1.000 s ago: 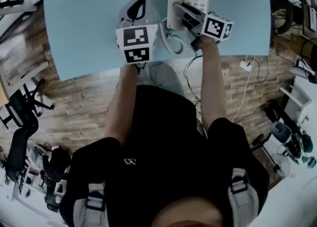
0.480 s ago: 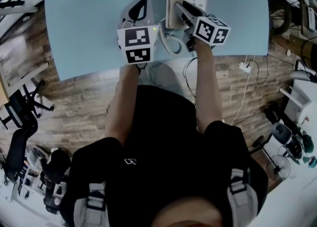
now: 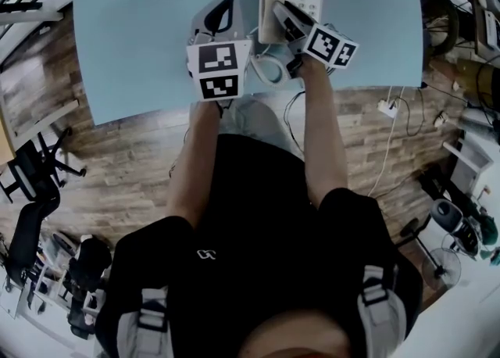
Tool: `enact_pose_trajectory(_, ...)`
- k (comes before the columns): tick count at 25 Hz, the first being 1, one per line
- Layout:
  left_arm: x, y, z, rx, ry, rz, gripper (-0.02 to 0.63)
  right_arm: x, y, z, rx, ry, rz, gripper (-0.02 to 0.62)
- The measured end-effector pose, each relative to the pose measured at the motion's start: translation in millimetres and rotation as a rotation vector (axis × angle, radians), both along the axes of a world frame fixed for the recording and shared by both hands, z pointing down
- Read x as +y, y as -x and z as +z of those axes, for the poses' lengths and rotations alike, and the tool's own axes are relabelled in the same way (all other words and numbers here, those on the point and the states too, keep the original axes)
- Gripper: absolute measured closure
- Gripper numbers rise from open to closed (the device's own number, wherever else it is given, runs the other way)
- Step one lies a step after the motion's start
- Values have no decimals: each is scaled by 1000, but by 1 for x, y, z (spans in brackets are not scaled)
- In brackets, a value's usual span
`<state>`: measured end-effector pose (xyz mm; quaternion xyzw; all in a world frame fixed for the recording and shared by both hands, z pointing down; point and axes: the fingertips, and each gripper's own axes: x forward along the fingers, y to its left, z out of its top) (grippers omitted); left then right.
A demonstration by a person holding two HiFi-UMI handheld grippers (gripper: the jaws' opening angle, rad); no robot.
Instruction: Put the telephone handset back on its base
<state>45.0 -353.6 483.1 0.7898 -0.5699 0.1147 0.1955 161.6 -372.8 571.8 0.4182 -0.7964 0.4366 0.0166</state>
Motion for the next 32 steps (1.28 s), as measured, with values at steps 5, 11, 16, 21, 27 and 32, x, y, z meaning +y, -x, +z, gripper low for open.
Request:
enact_pose_trajectory(5,-5,3,-15,-18,-33,-23,606,-10,-17,-24,264,-99,57,501)
enact_pose_trajectory(11,-14,2,-67,-46,-156,-48,606,-27,-28,-136,383,-429,116,588)
enact_pose_trajectory(16,-17,-6,-124,-77,-294,-48,606,-19,-28,-223,503,-694,110,595)
enact_pose_trajectory(21,-18,-16,-164,-94,-388,-50,606,-9,-29,-282,559,-837,96,595)
enact_pose_trajectory(27,-21,-21,-189,-110,-444,-53,606,-6,-31,-292,591,-866,48,598)
enact_pose_trajectory(32,-23,-28,-190,-125,-445,-43,606,-11,-38,-288,585,-850,57,599)
